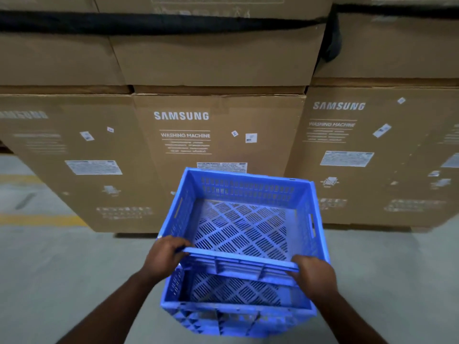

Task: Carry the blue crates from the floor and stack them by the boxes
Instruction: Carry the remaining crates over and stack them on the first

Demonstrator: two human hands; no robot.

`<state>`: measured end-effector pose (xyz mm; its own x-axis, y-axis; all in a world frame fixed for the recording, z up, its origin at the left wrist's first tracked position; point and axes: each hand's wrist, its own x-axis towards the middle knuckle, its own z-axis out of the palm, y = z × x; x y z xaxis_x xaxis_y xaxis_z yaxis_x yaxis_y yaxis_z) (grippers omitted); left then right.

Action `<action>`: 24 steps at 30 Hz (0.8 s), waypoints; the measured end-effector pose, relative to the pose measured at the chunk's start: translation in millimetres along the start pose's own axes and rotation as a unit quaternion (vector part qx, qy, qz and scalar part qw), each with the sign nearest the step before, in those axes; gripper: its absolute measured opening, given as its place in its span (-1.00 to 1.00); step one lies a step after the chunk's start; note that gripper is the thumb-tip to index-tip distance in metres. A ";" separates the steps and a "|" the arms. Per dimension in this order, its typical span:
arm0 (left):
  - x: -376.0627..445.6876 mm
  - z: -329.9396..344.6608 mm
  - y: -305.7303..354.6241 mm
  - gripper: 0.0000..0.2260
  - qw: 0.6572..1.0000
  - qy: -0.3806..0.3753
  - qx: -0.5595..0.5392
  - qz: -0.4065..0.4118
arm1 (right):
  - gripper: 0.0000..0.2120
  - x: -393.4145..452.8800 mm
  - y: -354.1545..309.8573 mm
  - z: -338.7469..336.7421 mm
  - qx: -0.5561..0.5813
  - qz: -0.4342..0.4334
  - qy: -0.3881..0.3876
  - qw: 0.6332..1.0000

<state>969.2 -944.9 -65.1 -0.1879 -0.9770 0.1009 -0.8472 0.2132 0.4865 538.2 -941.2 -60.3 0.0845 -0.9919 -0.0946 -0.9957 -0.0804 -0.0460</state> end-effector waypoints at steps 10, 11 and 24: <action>-64.2 68.8 1.2 -0.62 0.992 0.013 -0.094 -0.089 | -0.84 -9.3 7.5 0.7 0.024 -0.025 0.055 0.998; -79.1 84.3 4.8 -0.61 0.988 0.025 -0.110 -0.101 | -0.87 -10.3 9.1 10.5 0.024 -0.018 0.040 0.999; -27.8 16.8 23.4 -0.81 0.996 0.076 0.007 -0.048 | -0.66 -7.9 21.1 -19.9 0.039 -0.033 0.057 0.997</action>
<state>946.2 -912.6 -71.1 -0.0296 -0.9824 0.1844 -0.8650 0.1177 0.4878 515.7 -937.0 -40.8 0.1395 -0.9899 0.0248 -0.9820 -0.1415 -0.1254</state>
